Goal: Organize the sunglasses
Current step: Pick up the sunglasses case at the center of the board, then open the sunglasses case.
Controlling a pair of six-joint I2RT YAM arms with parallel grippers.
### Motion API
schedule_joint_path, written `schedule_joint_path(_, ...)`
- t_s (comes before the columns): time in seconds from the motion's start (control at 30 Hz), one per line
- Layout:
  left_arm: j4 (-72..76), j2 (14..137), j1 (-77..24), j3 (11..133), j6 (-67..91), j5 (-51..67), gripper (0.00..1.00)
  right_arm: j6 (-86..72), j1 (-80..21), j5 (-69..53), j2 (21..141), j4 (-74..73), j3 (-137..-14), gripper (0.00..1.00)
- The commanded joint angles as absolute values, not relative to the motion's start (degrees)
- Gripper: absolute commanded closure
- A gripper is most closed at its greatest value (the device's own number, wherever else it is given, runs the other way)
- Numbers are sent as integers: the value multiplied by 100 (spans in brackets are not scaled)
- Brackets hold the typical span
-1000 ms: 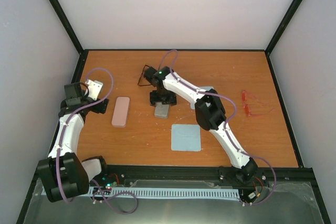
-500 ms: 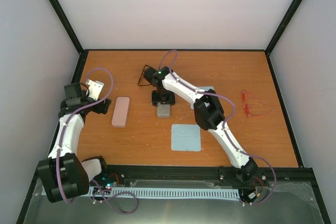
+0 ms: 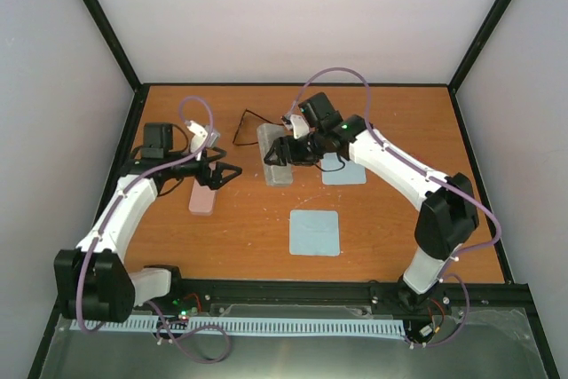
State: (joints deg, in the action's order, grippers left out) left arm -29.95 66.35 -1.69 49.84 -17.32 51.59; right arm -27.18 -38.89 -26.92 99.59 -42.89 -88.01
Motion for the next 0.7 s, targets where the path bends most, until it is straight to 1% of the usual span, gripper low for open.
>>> schedule_joint_path(0.0,-2800,7138,-411,5494,-1212,5818,1,-2337,-3832,-4265,9868,-3093,-8357,59)
schedule_joint_path(0.23,-2353,7661,-422,5998,-556,6458,0,-2300,-3832,-4804,9948,-3022,-8509,60)
schedule_joint_path(0.47,-2263,7915,-497,5956,-591,6282,1,-2479,-3830,-5028,9816,-2840,-8528,61)
schedule_joint_path(0.53,-2255,7953,-534,5898,-650,6172,1,-2509,-3832,-5052,9746,-2774,-8479,62)
schedule_joint_path(0.6,-2252,7987,-545,5819,-726,6064,1,-2521,-3832,-5070,9672,-2729,-8437,66)
schedule_joint_path(0.63,-2246,8015,-545,5779,-760,6005,2,-2528,-3832,-5079,9641,-2700,-8414,69)
schedule_joint_path(0.67,-2232,8030,-545,5742,-785,5936,2,-2537,-3832,-5106,9611,-2683,-8406,78)
